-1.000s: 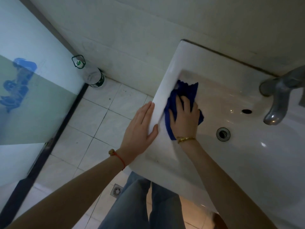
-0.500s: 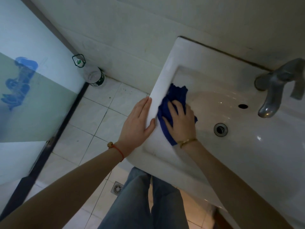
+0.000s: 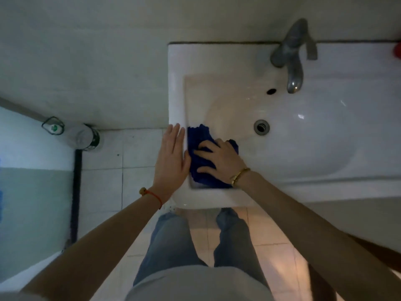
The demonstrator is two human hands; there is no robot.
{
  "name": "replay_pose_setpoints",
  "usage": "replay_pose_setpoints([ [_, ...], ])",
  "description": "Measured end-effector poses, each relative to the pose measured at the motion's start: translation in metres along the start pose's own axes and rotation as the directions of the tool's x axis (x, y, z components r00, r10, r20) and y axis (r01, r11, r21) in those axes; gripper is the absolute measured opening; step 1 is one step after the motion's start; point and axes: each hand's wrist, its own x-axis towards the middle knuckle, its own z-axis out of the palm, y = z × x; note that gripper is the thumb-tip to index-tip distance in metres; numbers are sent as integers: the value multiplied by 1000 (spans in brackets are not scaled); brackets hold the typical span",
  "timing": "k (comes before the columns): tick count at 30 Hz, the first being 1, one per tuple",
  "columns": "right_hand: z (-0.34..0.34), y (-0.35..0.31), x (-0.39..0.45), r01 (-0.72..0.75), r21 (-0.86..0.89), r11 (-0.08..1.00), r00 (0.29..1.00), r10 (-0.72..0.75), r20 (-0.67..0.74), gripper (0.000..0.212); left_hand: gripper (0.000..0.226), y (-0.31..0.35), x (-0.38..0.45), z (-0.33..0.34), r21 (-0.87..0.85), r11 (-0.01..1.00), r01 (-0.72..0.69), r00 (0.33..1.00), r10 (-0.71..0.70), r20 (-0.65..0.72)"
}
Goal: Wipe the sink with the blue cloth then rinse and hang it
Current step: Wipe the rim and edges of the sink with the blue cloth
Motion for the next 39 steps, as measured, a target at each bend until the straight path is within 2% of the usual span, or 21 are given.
replay_pose_setpoints([
  [2, -13, -8, -2, -32, -25, 999, 993, 34, 116, 52, 52, -16, 4, -12, 4, 989, -148, 985, 147, 89],
  [4, -22, -16, -8, -98, 2, 995, 972, 95, 213, 44, 50, -34, 13, -27, -6, 955, -296, 943, 293, 160],
  [6, -24, -33, -18, -198, 35, 980, 960, 186, 212, 40, 49, -51, 26, -39, -24, 904, -427, 875, 420, 239],
  [9, -10, -70, -28, -289, -125, 949, 937, 307, 164, 41, 49, -62, 41, -43, -49, 825, -564, 765, 543, 347],
  [12, 0, -96, -34, -435, -173, 884, 883, 456, 111, 45, 46, -66, 46, -42, -80, 791, -607, 726, 592, 350],
  [16, -7, -79, -69, -586, -99, 804, 800, 594, 90, 50, 40, -68, 45, -40, -115, 803, -584, 751, 589, 298],
  [18, -13, -60, -94, -703, -128, 699, 695, 714, 84, 51, 39, -68, 45, -39, -125, 804, -582, 752, 590, 294],
  [20, -15, -55, -106, -793, -113, 599, 601, 799, 22, 50, 39, -68, 48, -40, -141, 805, -577, 750, 590, 301],
  [22, -11, -69, -93, -777, -127, 616, 624, 780, -39, 50, 39, -69, 48, -40, -146, 809, -569, 751, 584, 309],
  [25, 5, -110, -50, -657, -152, 739, 745, 666, 18, 50, 39, -68, 47, -39, -149, 818, -555, 756, 571, 319],
  [27, 12, -123, -41, -621, -129, 773, 777, 629, 24, 64, 40, -70, 46, -38, -147, 818, -556, 757, 572, 317],
  [29, 9, -113, -58, -632, -65, 772, 774, 633, -6, 81, 40, -71, 47, -38, -140, 814, -563, 757, 577, 308],
  [30, 9, -102, -72, -658, -29, 752, 753, 657, -36, 81, 40, -71, 47, -38, -137, 814, -564, 759, 577, 302],
  [31, 7, -89, -87, -709, -8, 705, 704, 707, -69, 76, 40, -70, 48, -38, -135, 816, -561, 763, 574, 298],
  [33, 2, -73, -107, -824, 31, 565, 558, 820, -127, 55, 40, -69, 47, -37, -132, 825, -550, 771, 562, 299],
  [34, 1, -73, -106, -846, 26, 533, 523, 838, -157, 47, 40, -69, 46, -37, -131, 829, -544, 775, 556, 300],
  [35, 2, -80, -97, -846, 0, 533, 525, 833, -173, 44, 40, -68, 45, -36, -130, 832, -539, 779, 552, 298],
  [38, 24, -122, -54, -745, -11, 667, 658, 732, -178, 38, 41, -65, 43, -34, -116, 839, -532, 787, 540, 299],
  [39, 33, -135, -45, -717, 9, 697, 679, 701, -217, 38, 41, -64, 42, -34, -102, 842, -530, 790, 534, 300],
])
